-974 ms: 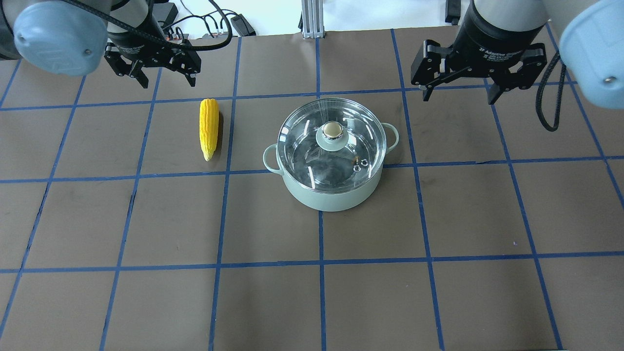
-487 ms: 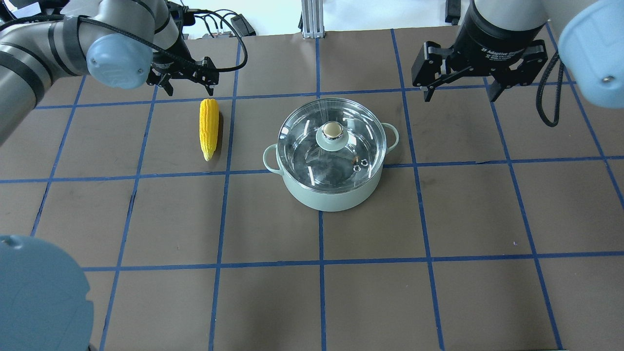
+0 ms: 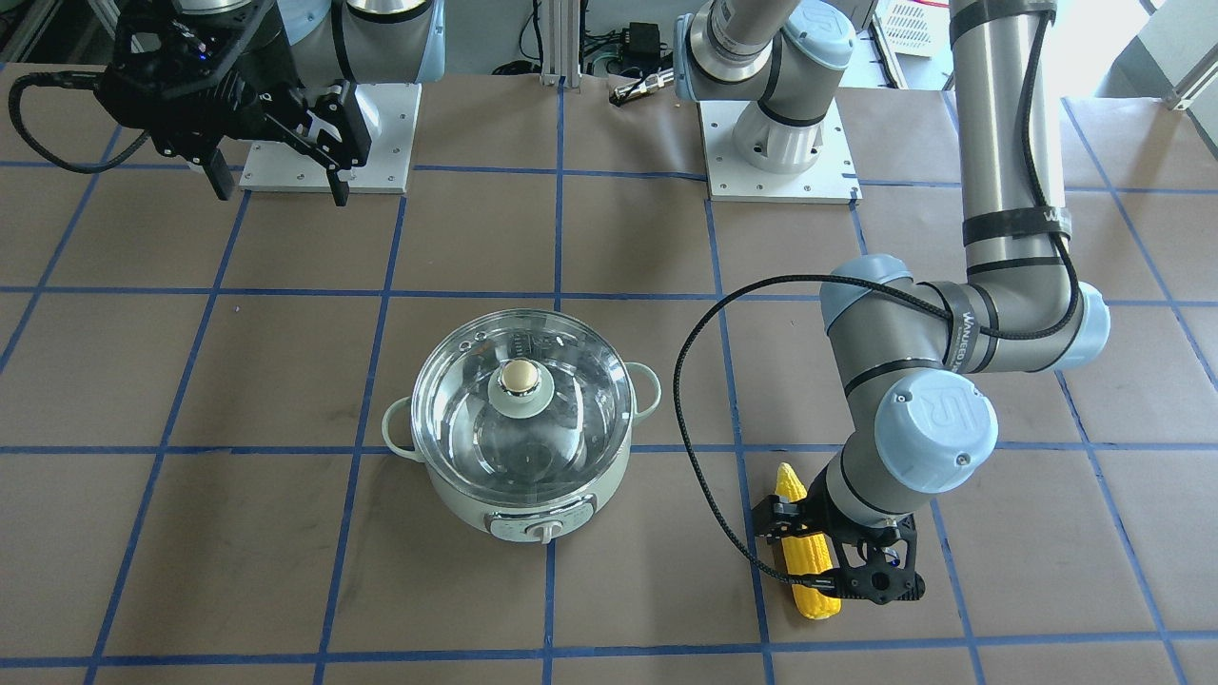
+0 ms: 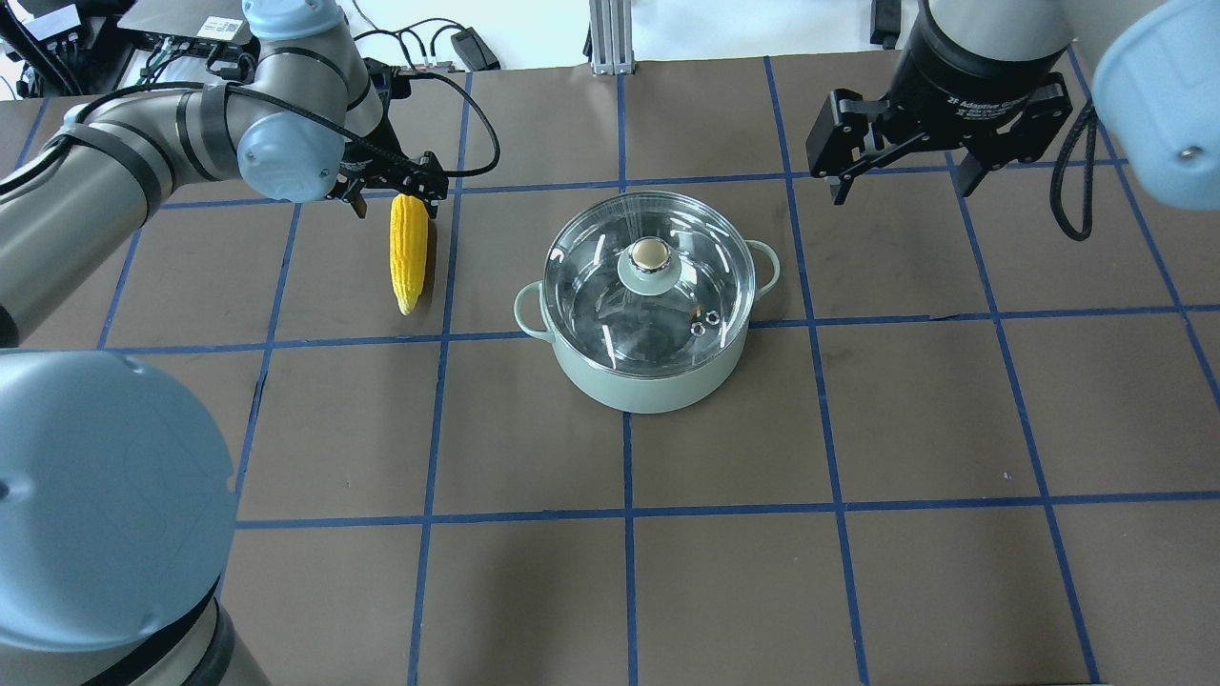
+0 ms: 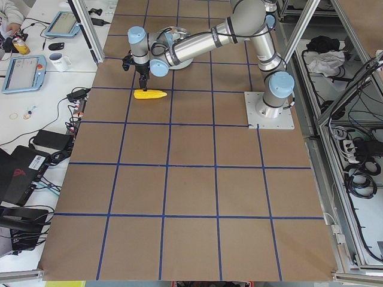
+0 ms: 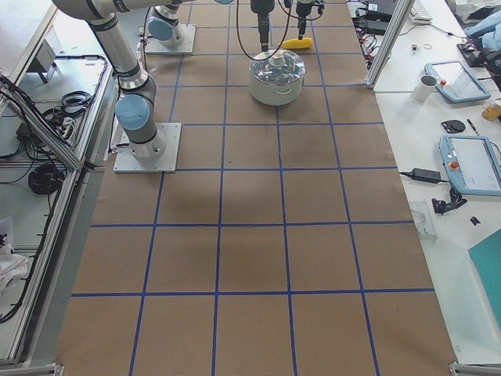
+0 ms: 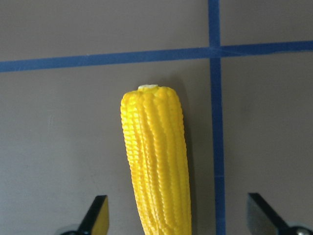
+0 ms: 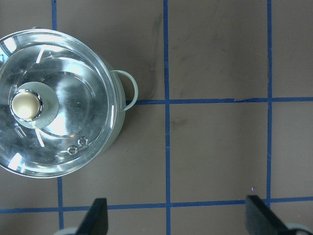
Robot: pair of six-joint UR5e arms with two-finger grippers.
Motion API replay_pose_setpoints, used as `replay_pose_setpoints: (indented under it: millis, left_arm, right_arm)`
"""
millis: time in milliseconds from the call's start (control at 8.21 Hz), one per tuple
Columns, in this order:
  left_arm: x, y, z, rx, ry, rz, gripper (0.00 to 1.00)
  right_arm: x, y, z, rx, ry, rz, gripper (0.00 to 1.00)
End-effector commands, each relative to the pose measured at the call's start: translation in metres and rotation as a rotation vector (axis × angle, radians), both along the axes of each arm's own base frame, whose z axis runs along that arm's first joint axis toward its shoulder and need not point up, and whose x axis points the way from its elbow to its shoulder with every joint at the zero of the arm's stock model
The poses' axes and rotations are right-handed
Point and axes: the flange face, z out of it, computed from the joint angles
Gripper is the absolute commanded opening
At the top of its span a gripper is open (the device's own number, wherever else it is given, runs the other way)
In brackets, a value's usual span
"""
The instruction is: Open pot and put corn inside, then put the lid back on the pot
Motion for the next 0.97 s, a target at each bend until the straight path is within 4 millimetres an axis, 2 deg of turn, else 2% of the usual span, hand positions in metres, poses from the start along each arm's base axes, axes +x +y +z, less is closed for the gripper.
replay_pose_setpoints:
  millis: [0, 122, 487, 609, 730, 852]
  left_arm:
    - [0.003, -0.011, -0.029, -0.015, 0.000, -0.037, 1.00]
    - [0.003, -0.012, -0.040, -0.003, 0.001, -0.037, 1.00]
    - [0.003, -0.015, -0.042, -0.004, -0.003, -0.055, 1.00]
    - [0.007, -0.016, -0.044, -0.003, -0.001, -0.048, 1.00]
    - [0.015, -0.018, -0.057, 0.015, 0.003, -0.029, 1.00]
    - [0.023, -0.019, -0.061, 0.022, 0.003, -0.022, 1.00]
  right_arm:
    - [0.002, 0.007, -0.008, 0.072, -0.001, 0.002, 1.00]
    - [0.002, 0.008, -0.010, 0.086, 0.004, -0.005, 1.00]
    - [0.005, -0.001, -0.015, 0.092, -0.002, -0.020, 1.00]
    - [0.011, -0.014, -0.025, 0.104, -0.004, -0.052, 1.00]
    - [0.027, -0.031, -0.032, 0.104, -0.004, -0.050, 1.00]
    - [0.059, -0.044, -0.049, 0.089, -0.006, -0.062, 1.00]
